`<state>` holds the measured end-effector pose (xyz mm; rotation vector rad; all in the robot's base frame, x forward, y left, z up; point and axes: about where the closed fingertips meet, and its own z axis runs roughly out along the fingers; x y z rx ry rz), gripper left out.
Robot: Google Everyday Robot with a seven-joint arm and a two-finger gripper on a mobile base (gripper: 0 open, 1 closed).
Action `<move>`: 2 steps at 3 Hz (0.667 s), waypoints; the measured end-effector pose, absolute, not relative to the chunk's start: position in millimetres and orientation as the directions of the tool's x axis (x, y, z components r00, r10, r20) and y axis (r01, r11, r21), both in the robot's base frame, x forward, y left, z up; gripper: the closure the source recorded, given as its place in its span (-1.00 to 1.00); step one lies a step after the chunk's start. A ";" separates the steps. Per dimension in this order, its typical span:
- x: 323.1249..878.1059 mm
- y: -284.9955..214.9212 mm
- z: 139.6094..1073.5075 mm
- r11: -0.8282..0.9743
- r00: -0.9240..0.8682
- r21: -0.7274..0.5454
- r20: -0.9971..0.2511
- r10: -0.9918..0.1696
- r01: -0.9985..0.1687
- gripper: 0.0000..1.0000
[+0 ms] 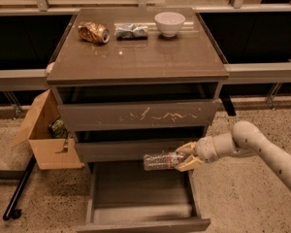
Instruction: Place water bottle into bottom drawer
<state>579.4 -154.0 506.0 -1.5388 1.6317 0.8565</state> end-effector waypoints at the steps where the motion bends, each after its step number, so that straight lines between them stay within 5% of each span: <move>1: 577.9 -161.8 465.4 0.078 -0.044 0.004 -0.852 -0.521 -0.997 1.00; 2: 577.9 -161.7 465.1 0.078 -0.044 0.004 -0.852 -0.521 -0.997 1.00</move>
Offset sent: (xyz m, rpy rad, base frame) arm -0.0002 -0.0075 -0.0301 -0.0084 0.0074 -0.0117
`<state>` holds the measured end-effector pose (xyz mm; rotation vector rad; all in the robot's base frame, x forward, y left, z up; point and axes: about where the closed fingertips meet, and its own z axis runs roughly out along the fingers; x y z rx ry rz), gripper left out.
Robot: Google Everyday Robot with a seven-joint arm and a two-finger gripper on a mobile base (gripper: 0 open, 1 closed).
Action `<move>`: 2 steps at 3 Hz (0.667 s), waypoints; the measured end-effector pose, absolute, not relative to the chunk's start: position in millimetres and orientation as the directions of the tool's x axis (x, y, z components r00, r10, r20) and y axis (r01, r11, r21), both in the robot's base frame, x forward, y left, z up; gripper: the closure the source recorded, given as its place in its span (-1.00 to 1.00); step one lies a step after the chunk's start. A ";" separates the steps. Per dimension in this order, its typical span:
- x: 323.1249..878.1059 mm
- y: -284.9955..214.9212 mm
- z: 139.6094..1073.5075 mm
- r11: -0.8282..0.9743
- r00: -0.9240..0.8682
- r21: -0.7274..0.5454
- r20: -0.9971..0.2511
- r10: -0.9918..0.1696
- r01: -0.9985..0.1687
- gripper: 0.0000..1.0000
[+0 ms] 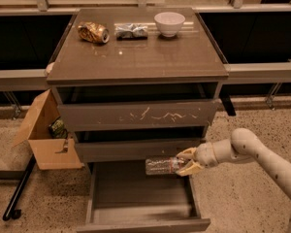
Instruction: Place water bottle into bottom drawer
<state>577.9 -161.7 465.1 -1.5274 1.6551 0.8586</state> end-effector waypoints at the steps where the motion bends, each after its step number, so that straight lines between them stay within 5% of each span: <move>1: 580.3 -158.5 442.4 0.055 -0.030 0.000 -0.841 -0.541 -0.998 1.00; 2: 579.3 -153.3 395.6 0.030 -0.035 0.023 -0.843 -0.537 -0.999 1.00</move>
Offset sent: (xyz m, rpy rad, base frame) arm 0.0008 0.0084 -0.1200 -0.0122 0.0419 0.0669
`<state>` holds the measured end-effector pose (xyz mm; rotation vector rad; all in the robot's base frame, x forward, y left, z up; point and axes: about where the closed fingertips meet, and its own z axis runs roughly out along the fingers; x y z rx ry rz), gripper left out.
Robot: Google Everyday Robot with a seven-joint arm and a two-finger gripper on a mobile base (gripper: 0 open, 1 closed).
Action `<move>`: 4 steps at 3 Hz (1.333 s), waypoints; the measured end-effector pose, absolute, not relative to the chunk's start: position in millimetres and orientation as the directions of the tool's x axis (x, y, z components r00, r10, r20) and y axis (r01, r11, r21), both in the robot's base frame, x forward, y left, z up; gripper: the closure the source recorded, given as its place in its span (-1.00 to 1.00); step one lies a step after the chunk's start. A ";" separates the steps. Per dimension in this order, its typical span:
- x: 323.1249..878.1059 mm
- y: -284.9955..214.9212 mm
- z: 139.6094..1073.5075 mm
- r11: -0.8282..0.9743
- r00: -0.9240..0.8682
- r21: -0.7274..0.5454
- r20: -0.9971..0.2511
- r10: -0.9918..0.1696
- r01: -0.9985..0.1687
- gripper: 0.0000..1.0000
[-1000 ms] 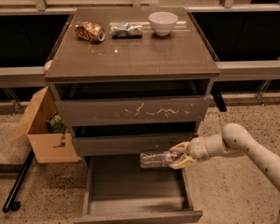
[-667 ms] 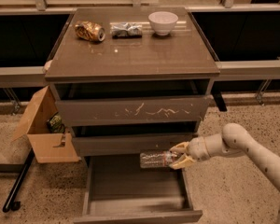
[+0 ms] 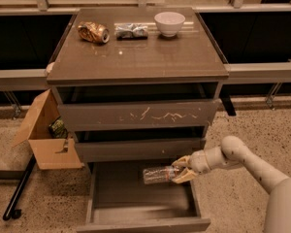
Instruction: Place water bottle into bottom drawer
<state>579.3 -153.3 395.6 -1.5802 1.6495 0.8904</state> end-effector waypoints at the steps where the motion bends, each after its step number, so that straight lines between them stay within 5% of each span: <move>1: 579.7 -147.8 343.6 0.024 -0.048 0.042 -0.832 -0.553 -0.999 1.00; 3: 583.9 -154.4 251.0 0.093 -0.141 0.106 -0.779 -0.611 -0.990 1.00; 4: 585.2 -158.4 222.2 0.119 -0.180 0.136 -0.748 -0.638 -0.984 0.64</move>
Offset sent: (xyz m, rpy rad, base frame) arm 0.0069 -0.0045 -0.1591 -0.0970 0.0847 -0.0732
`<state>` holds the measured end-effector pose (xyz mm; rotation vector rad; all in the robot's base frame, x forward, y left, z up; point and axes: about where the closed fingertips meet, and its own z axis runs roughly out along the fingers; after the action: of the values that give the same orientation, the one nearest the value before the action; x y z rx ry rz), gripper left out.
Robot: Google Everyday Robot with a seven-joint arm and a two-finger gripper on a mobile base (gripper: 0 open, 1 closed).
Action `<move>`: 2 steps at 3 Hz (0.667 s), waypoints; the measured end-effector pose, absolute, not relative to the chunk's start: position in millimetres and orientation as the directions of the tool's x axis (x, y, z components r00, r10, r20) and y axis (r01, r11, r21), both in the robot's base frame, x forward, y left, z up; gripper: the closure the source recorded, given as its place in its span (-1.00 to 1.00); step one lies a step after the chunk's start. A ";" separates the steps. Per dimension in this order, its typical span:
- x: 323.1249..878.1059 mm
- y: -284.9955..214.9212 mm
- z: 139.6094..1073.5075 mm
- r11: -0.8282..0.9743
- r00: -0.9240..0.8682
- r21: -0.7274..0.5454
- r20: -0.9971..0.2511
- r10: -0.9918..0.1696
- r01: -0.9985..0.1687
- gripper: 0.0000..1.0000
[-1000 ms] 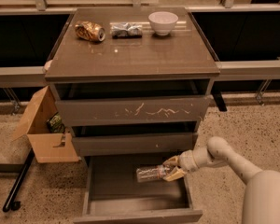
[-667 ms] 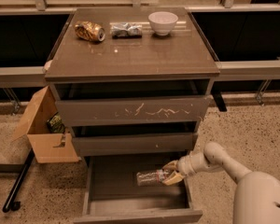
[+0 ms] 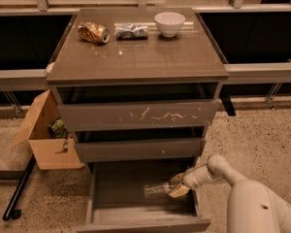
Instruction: Place water bottle into bottom drawer
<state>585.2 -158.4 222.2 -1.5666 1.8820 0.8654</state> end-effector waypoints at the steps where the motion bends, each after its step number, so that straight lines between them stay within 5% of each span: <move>1: 587.1 -161.1 207.6 0.127 -0.197 0.150 -0.725 -0.660 -0.980 0.18; 2: 588.6 -162.4 201.6 0.128 -0.202 0.156 -0.715 -0.670 -0.979 -0.28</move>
Offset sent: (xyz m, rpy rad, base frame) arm 0.0094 -0.0116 -0.0236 -0.0657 0.0270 -0.0095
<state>588.6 -162.4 201.6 -1.5848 1.9338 0.8529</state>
